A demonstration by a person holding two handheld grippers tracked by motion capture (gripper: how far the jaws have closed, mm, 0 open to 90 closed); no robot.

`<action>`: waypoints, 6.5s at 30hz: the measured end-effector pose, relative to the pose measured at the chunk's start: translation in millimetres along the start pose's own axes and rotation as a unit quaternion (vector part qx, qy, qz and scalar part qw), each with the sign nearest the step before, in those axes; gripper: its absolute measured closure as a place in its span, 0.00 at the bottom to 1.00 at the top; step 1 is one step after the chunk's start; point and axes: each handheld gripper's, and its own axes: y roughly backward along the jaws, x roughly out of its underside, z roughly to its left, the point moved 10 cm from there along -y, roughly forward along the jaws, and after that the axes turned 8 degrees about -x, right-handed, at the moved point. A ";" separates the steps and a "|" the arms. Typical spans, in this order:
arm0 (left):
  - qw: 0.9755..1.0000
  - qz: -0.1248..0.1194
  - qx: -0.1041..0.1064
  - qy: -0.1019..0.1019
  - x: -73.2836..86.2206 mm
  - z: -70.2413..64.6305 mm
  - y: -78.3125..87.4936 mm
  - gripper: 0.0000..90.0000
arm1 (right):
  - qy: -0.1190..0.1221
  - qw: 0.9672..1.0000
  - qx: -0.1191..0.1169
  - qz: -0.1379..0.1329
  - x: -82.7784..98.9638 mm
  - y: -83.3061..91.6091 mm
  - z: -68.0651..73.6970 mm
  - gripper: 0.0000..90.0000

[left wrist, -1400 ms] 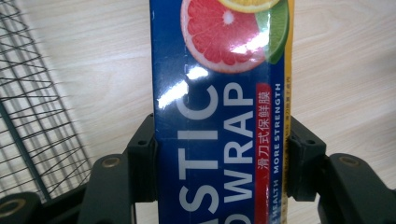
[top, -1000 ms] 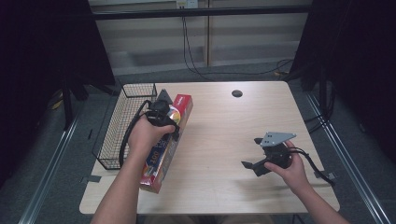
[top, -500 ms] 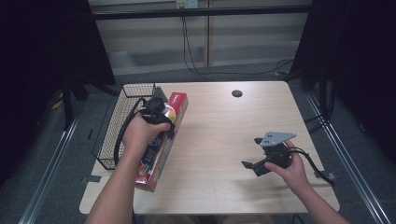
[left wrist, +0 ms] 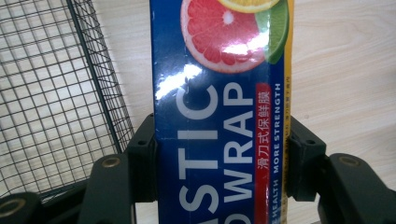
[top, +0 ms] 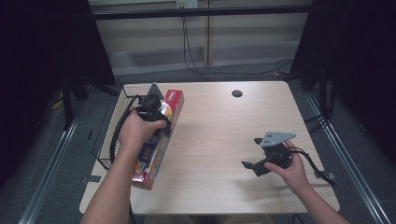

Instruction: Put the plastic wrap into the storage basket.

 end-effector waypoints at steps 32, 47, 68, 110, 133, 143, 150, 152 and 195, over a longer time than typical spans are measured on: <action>0.999 0.004 -0.013 0.044 1.8 31.7 8.7 0.47 | 0.002 1.000 0.000 -0.003 -0.9 0.7 -0.1 0.01; 0.998 0.005 -0.020 0.065 4.5 49.2 12.0 0.47 | 0.001 1.000 0.001 -0.002 -0.5 0.2 0.0 0.01; 0.995 0.001 -0.030 0.092 6.0 69.2 10.6 0.47 | 0.003 1.000 0.000 0.000 0.2 -1.0 0.6 0.01; 0.992 0.003 -0.044 0.119 3.8 98.4 -12.0 0.47 | 0.007 1.000 -0.004 0.005 1.8 -3.4 1.8 0.01; 0.990 0.008 -0.051 0.131 -2.4 112.2 -26.4 0.47 | 0.006 1.000 -0.005 0.010 3.2 -4.0 2.7 0.01; 0.990 0.011 -0.049 0.134 -5.5 116.9 -30.0 0.47 | 0.006 1.000 -0.002 0.012 4.0 -4.6 2.7 0.01; 0.990 0.014 -0.054 0.131 -6.5 121.6 -34.7 0.47 | 0.006 1.000 -0.005 0.013 4.5 -5.0 3.3 0.01; 0.990 0.015 -0.050 0.134 -6.4 121.7 -35.7 0.47 | 0.006 1.000 -0.004 0.014 4.8 -5.4 3.4 0.01; 0.988 0.032 -0.054 0.140 -12.5 123.6 -59.3 0.46 | 0.008 1.000 -0.005 0.016 5.4 -5.5 3.8 0.01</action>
